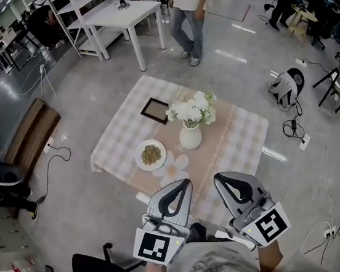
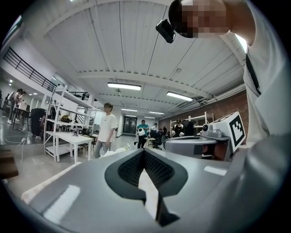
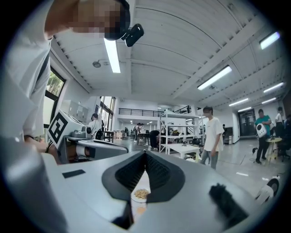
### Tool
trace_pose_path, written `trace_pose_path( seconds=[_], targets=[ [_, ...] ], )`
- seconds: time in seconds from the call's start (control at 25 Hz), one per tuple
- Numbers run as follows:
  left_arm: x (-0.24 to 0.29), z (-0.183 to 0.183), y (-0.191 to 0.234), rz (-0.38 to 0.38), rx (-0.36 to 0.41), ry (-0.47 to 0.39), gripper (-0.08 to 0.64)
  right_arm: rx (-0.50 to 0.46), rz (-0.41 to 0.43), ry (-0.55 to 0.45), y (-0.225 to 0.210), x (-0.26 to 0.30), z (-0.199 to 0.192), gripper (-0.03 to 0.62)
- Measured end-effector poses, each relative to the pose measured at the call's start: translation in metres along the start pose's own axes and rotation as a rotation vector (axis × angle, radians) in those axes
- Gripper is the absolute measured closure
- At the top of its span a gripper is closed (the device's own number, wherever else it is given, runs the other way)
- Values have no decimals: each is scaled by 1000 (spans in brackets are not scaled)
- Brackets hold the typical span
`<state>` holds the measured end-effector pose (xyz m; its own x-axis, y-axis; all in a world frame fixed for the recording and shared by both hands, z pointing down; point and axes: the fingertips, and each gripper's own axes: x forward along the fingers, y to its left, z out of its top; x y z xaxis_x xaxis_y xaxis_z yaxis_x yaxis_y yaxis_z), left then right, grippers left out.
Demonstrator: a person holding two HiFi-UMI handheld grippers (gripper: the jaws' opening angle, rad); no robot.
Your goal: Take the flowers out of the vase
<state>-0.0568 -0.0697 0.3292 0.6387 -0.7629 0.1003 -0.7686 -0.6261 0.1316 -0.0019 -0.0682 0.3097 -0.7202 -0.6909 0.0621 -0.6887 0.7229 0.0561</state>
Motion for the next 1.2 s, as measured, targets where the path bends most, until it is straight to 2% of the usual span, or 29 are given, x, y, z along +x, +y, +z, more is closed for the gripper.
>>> trace_pose_path(
  seconds=[0.24,0.36,0.44,0.84,1.2],
  targets=[
    [17,-5,16,-24,-2,3,552,6,-37,19,-11,9,-5,577],
    [27,-11,24,-24,24,11,551,7,-47,26,-17,11,-8,577],
    [34,-12,25,-26,6,15,551,11,-49,33,-22,12,-11,577],
    [64,-17,38,26,-2,6,550,17,19,33,-49,32,-23,577],
    [98,-43,56,74,-29,64,522,39,65,70,-76,48,-42,577]
  ],
)
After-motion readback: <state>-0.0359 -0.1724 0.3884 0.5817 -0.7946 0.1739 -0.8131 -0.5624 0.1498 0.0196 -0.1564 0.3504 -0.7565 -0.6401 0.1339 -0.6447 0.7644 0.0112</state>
